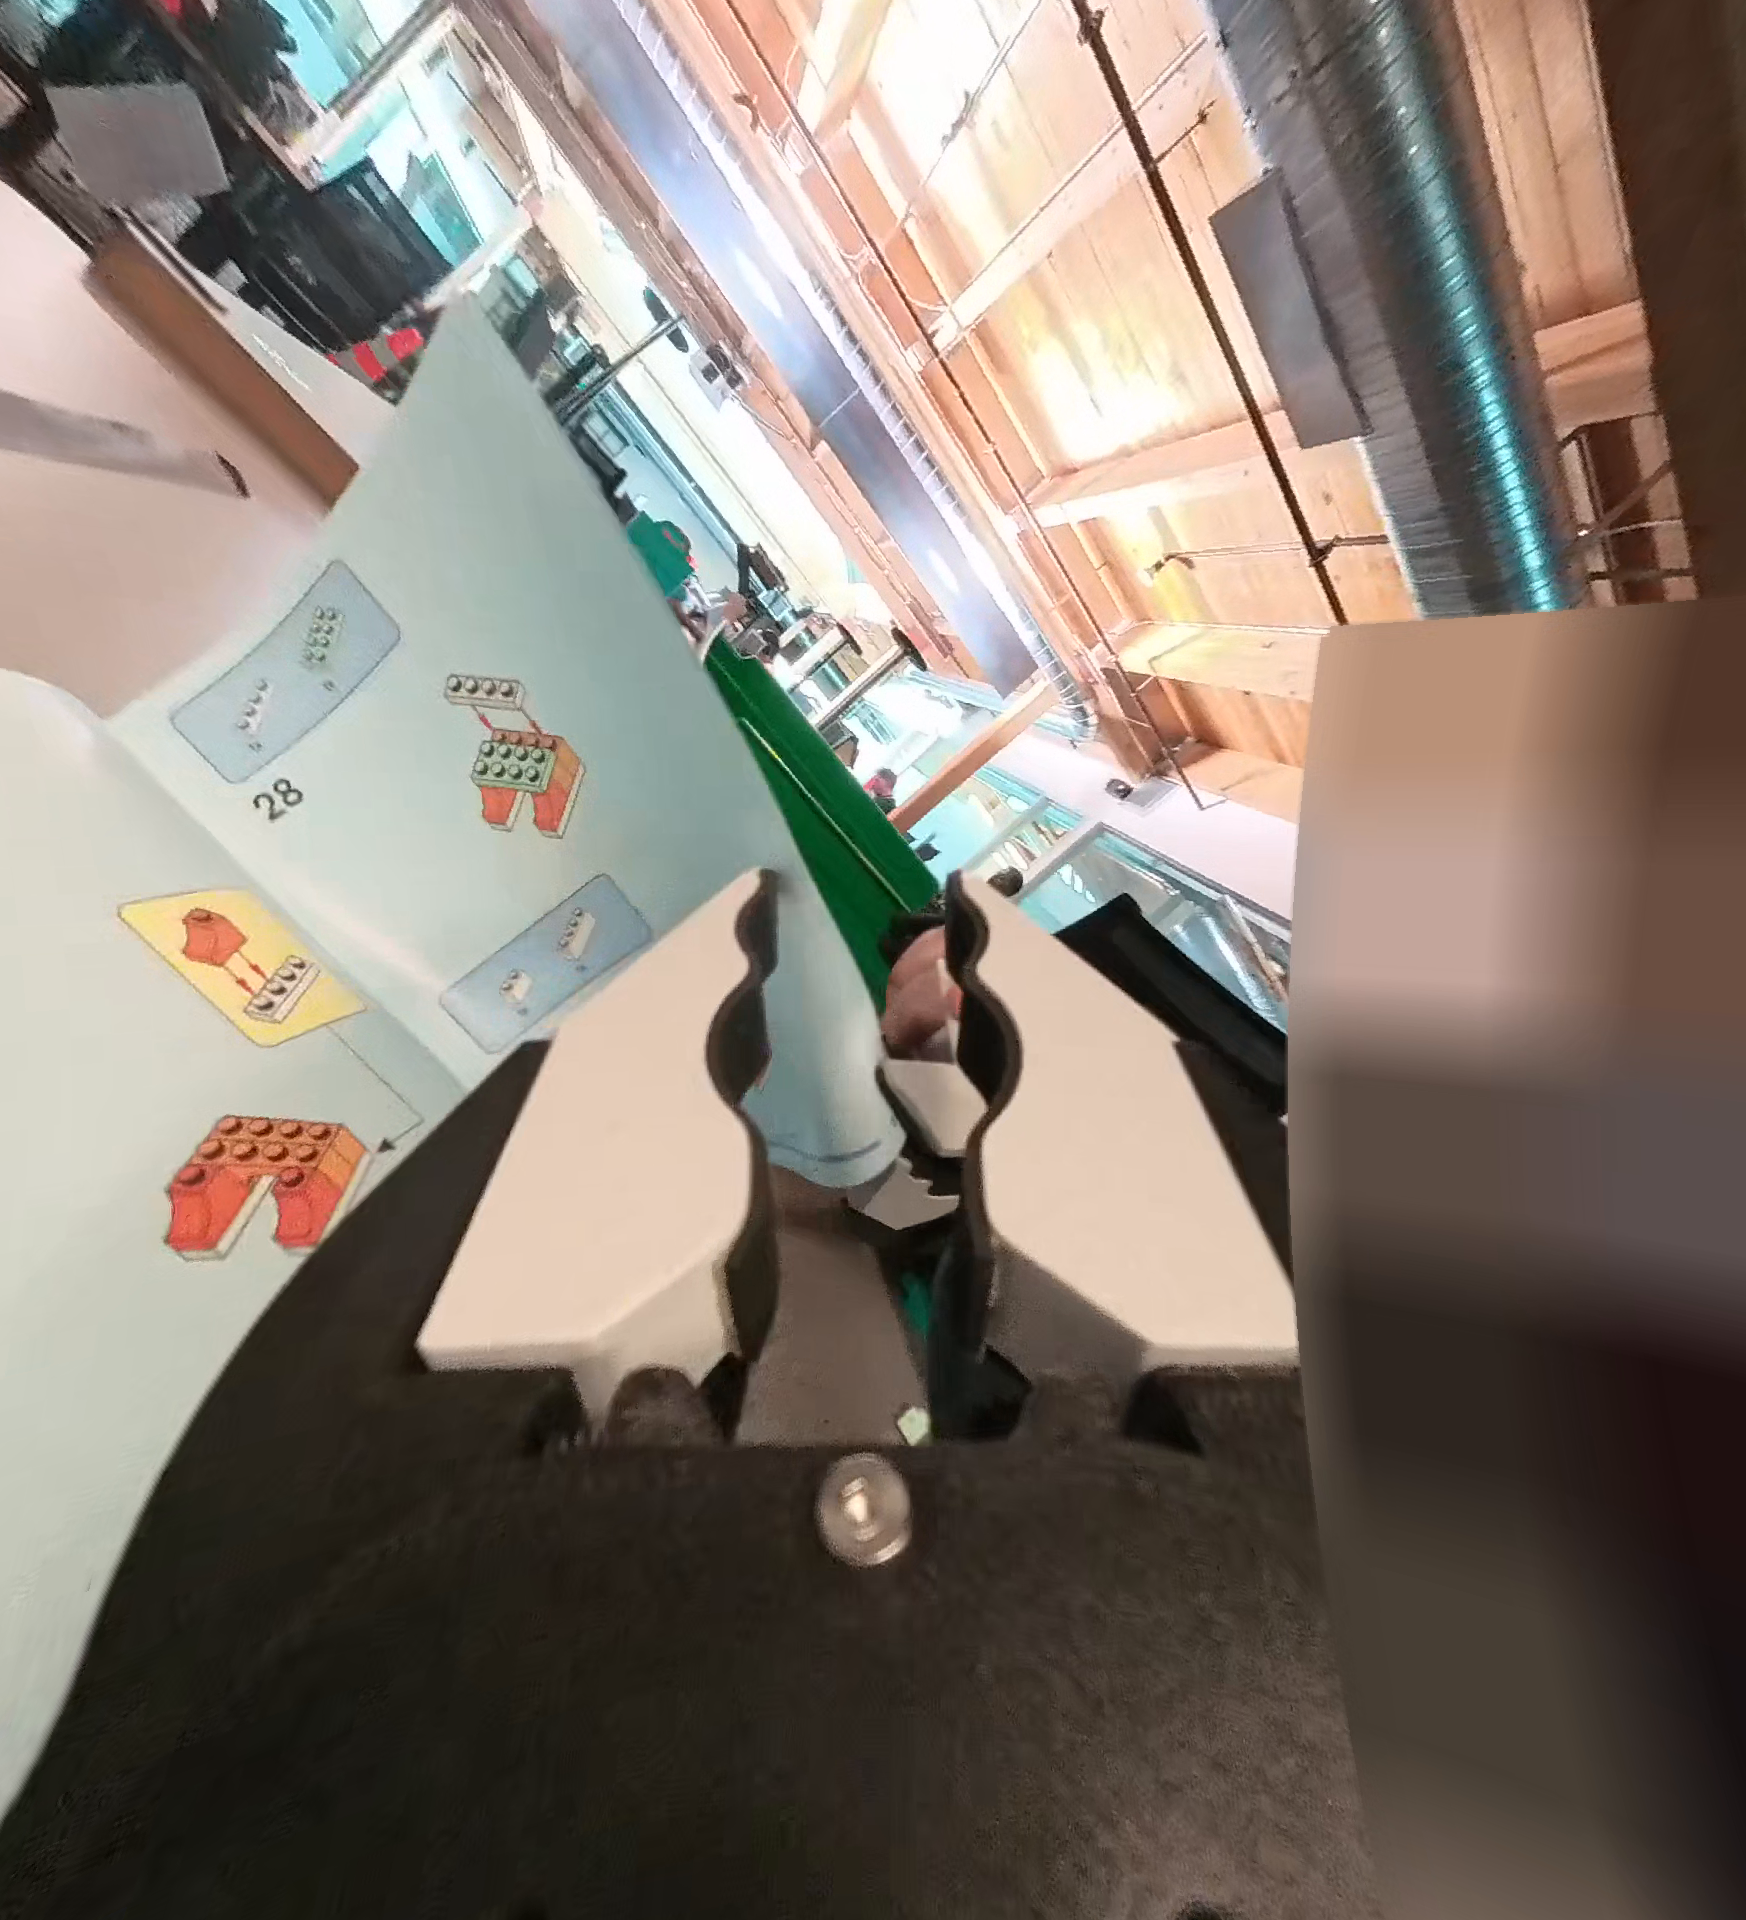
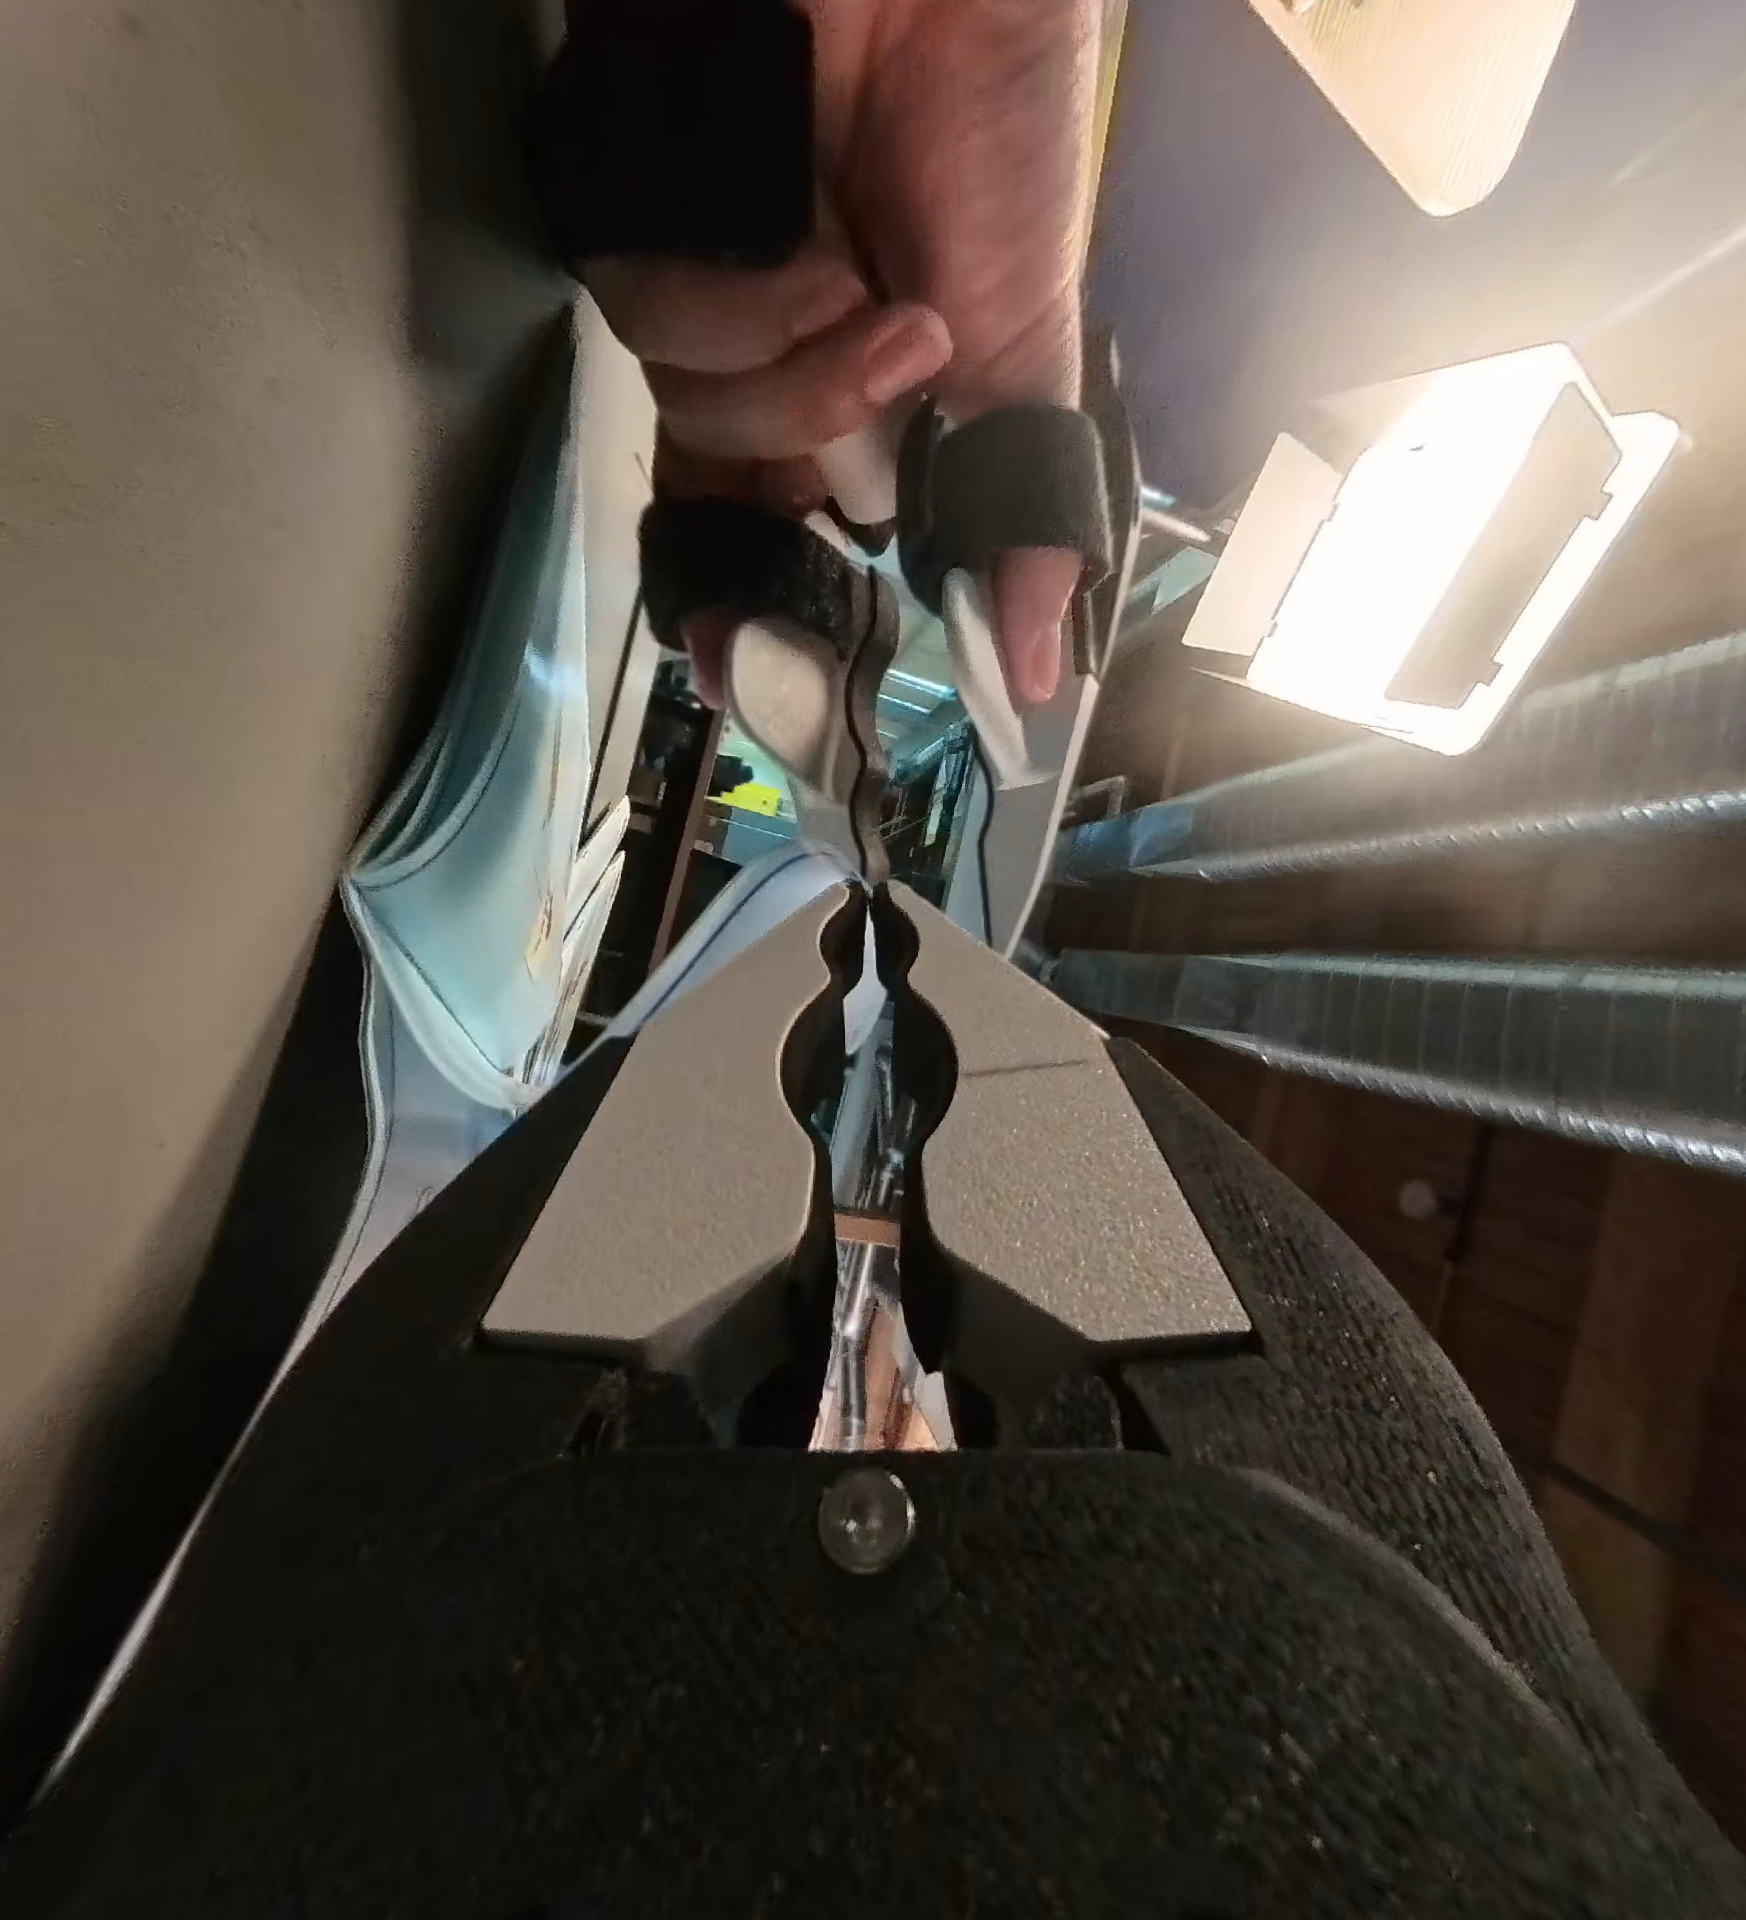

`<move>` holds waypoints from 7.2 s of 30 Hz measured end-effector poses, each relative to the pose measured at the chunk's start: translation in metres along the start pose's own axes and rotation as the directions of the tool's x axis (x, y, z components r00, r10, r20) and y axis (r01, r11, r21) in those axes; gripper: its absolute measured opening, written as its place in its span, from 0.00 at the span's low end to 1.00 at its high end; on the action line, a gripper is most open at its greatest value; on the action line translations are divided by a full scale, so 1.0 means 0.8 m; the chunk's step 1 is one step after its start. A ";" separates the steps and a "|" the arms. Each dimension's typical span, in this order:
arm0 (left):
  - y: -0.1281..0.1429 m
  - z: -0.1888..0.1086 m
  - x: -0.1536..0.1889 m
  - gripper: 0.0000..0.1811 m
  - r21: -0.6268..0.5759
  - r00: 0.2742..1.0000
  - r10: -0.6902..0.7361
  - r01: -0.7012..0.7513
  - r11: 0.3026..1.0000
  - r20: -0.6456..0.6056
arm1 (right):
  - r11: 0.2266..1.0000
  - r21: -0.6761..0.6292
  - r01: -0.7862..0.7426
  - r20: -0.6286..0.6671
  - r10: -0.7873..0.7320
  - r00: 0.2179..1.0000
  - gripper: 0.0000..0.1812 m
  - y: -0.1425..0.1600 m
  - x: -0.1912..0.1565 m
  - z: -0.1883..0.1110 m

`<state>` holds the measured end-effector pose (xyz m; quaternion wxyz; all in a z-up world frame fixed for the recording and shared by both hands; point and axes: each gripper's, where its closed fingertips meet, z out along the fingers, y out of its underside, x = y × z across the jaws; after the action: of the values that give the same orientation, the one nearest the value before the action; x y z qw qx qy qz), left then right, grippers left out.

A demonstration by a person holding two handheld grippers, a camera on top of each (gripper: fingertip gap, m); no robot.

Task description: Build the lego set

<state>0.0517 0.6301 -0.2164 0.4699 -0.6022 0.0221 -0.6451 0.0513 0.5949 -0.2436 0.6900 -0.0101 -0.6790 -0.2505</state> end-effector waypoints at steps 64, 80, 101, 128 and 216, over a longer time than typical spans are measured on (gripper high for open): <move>-0.031 0.005 -0.023 0.00 0.218 0.992 -0.113 0.099 0.971 0.053 | 0.977 -0.117 -0.180 -0.043 0.176 0.984 0.14 0.037 0.008 -0.043; -0.023 -0.065 -0.059 0.00 -0.011 0.863 0.050 -0.052 0.999 0.503 | 0.167 -0.288 -0.943 -0.177 0.958 0.224 0.13 0.129 0.025 -0.088; -0.007 -0.137 0.091 0.17 -0.117 0.484 0.466 -0.591 0.798 0.741 | -0.149 -0.795 -0.588 0.042 0.954 -0.298 0.38 0.025 -0.117 -0.001; 0.072 -0.152 0.110 0.30 -0.203 0.337 0.646 -0.763 0.613 0.685 | 0.363 -0.235 -0.901 -0.396 0.811 0.430 0.03 0.157 -0.003 -0.137; 0.235 -0.623 0.322 0.17 -0.413 0.076 0.408 0.256 0.874 0.910 | 0.279 -0.375 -0.884 -0.515 0.730 0.449 0.02 0.193 -0.022 -0.166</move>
<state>-0.1937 0.0946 -0.2702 0.2276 -0.9673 -0.1119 -0.0067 0.2317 0.6886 -0.2203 0.7528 -0.5419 -0.3685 -0.0615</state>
